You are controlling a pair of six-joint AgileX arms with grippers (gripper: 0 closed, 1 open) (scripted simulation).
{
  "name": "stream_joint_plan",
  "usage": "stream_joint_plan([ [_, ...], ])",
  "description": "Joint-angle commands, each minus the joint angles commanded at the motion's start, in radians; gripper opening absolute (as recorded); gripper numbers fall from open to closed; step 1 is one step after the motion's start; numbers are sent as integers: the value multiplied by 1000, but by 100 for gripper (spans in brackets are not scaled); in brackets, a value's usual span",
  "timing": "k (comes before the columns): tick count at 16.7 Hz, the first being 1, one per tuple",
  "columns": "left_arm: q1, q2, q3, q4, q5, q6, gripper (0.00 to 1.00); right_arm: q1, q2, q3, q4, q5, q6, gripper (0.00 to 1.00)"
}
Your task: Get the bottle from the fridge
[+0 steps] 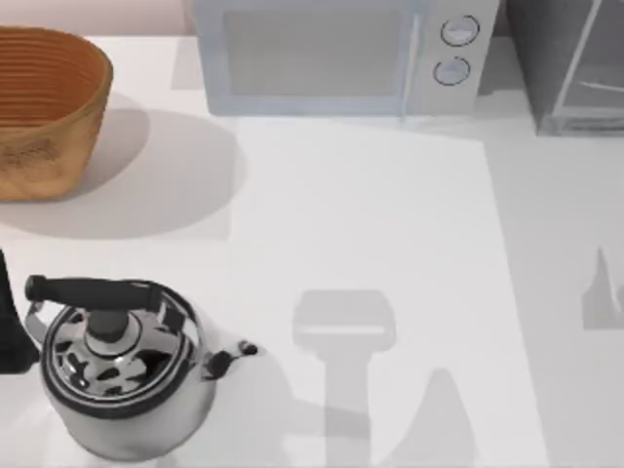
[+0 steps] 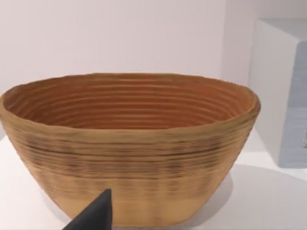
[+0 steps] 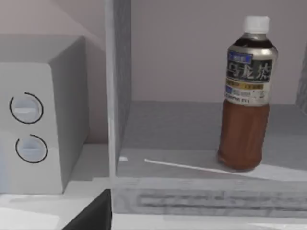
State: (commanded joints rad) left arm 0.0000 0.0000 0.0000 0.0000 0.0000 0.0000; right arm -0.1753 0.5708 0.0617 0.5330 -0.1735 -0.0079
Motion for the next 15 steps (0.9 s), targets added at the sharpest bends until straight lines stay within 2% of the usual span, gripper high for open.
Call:
stream_joint_plan([
  [8, 0, 0, 0, 0, 0, 0, 100, -218, 768, 67, 657, -209, 16, 100],
  [15, 0, 0, 0, 0, 0, 0, 100, -344, 1180, 116, 1041, -327, 25, 100],
])
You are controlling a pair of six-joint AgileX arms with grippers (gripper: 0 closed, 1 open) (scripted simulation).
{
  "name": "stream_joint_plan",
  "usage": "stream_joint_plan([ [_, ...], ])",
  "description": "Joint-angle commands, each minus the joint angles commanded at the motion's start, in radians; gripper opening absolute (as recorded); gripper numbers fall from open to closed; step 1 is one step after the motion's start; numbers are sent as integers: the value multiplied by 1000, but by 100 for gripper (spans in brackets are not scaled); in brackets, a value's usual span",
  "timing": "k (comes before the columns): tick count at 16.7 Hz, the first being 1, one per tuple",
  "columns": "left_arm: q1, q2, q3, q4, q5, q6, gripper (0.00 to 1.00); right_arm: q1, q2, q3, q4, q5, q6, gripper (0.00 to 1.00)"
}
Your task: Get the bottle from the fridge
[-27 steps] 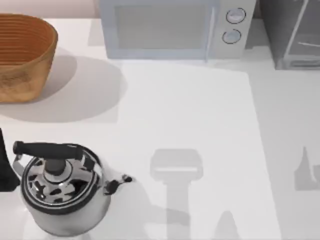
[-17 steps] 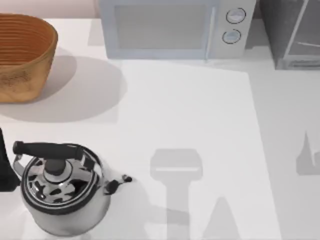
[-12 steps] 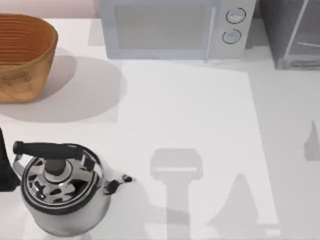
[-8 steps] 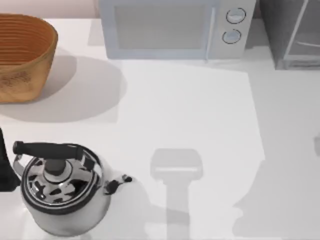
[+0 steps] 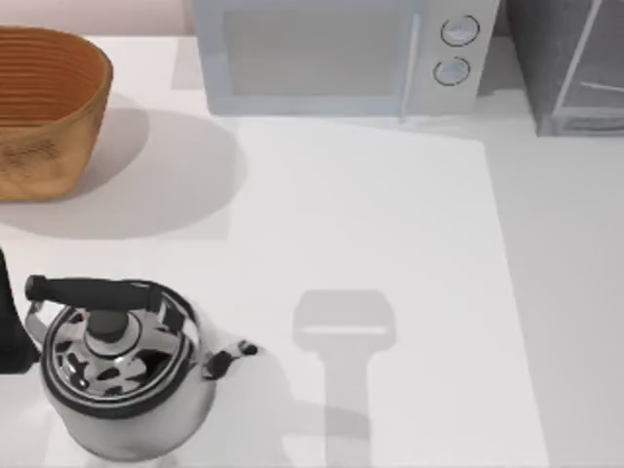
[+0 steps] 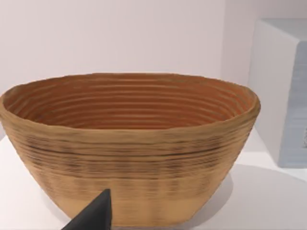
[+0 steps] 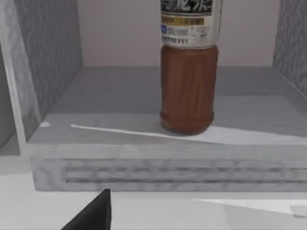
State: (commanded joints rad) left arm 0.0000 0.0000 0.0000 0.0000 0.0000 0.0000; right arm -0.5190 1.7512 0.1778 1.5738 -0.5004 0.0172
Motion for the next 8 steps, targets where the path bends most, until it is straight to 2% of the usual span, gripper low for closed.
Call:
stream_joint_plan([
  [8, 0, 0, 0, 0, 0, 0, 100, -9, 41, 4, 40, -11, 0, 100],
])
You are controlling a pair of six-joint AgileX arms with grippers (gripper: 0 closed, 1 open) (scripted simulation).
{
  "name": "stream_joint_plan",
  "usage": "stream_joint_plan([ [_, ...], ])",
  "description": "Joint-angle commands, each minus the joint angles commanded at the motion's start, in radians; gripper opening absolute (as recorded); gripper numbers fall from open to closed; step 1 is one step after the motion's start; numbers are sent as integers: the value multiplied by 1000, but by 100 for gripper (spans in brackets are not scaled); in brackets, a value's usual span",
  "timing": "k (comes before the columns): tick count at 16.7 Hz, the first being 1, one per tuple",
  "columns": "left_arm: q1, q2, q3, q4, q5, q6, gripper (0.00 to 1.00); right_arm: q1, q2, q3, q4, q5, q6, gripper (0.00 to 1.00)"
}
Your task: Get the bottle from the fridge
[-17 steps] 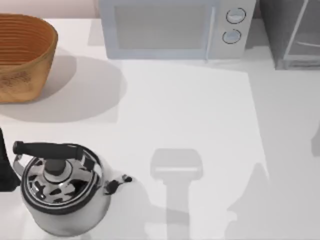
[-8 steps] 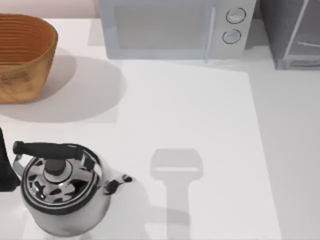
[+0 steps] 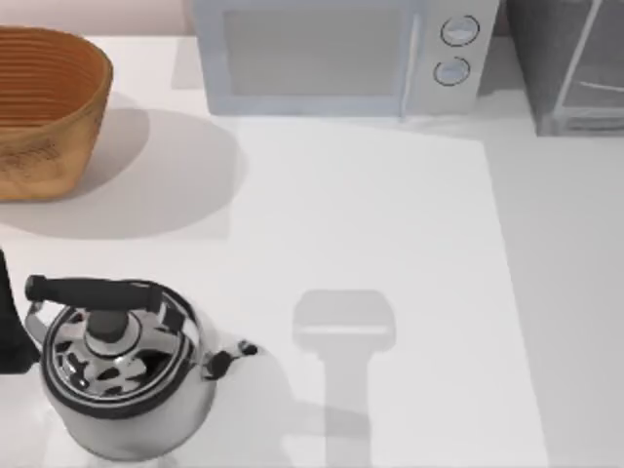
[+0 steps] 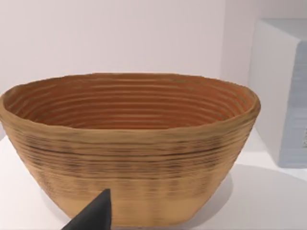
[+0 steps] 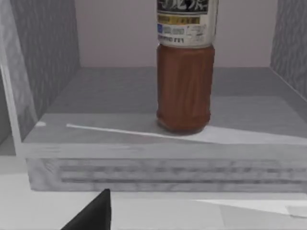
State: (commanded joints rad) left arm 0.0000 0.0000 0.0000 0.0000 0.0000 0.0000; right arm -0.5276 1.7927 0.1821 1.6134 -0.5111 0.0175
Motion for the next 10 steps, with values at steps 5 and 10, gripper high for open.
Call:
stream_joint_plan([
  [5, 0, 0, 0, 0, 0, 0, 100, 93, 77, 159, -118, 58, -2, 100],
  [10, 0, 0, 0, 0, 0, 0, 100, 186, 192, 539, -319, 140, -2, 100],
])
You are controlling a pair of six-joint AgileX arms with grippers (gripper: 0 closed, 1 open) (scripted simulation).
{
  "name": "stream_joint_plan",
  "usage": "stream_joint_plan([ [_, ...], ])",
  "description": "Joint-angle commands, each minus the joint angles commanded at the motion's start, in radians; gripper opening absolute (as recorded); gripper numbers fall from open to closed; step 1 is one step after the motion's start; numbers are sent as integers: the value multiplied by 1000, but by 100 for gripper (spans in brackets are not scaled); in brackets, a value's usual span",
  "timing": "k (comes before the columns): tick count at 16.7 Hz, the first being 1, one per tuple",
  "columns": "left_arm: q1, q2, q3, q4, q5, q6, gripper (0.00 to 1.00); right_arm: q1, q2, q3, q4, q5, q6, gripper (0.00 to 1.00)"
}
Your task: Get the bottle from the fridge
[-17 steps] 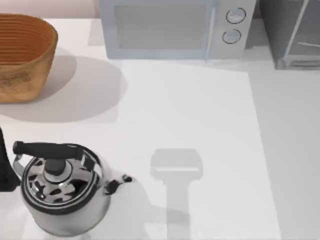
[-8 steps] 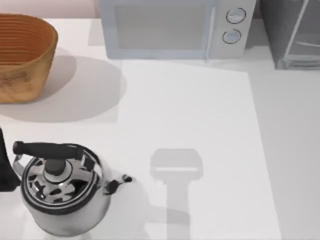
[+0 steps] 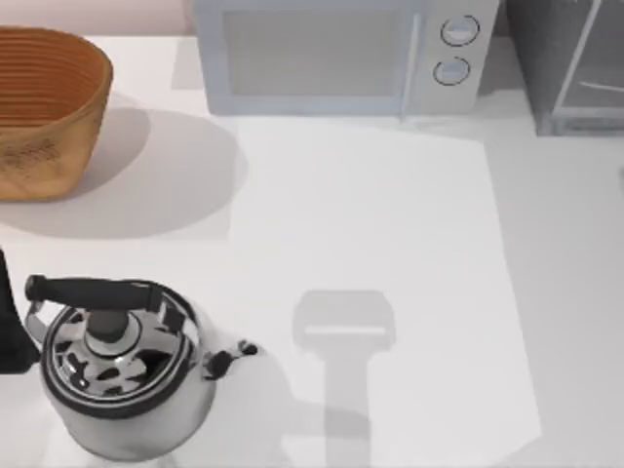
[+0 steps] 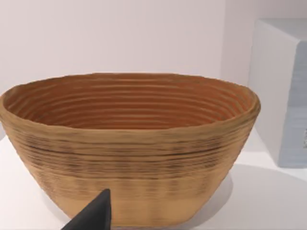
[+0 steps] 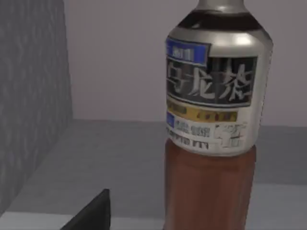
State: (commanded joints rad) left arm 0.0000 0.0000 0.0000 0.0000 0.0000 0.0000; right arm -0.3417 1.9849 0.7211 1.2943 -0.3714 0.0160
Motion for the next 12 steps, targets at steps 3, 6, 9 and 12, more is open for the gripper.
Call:
stream_joint_plan([
  [3, 0, 0, 0, 0, 0, 0, 100, 43, 54, 170, -104, 81, -3, 100],
  [6, 0, 0, 0, 0, 0, 0, 100, 80, 96, 244, -175, 142, -5, 100],
  [9, 0, 0, 0, 0, 0, 0, 100, 82, 99, 248, -179, 146, -5, 100],
  [12, 0, 0, 0, 0, 0, 0, 100, 80, 107, 261, -185, 145, -5, 100],
])
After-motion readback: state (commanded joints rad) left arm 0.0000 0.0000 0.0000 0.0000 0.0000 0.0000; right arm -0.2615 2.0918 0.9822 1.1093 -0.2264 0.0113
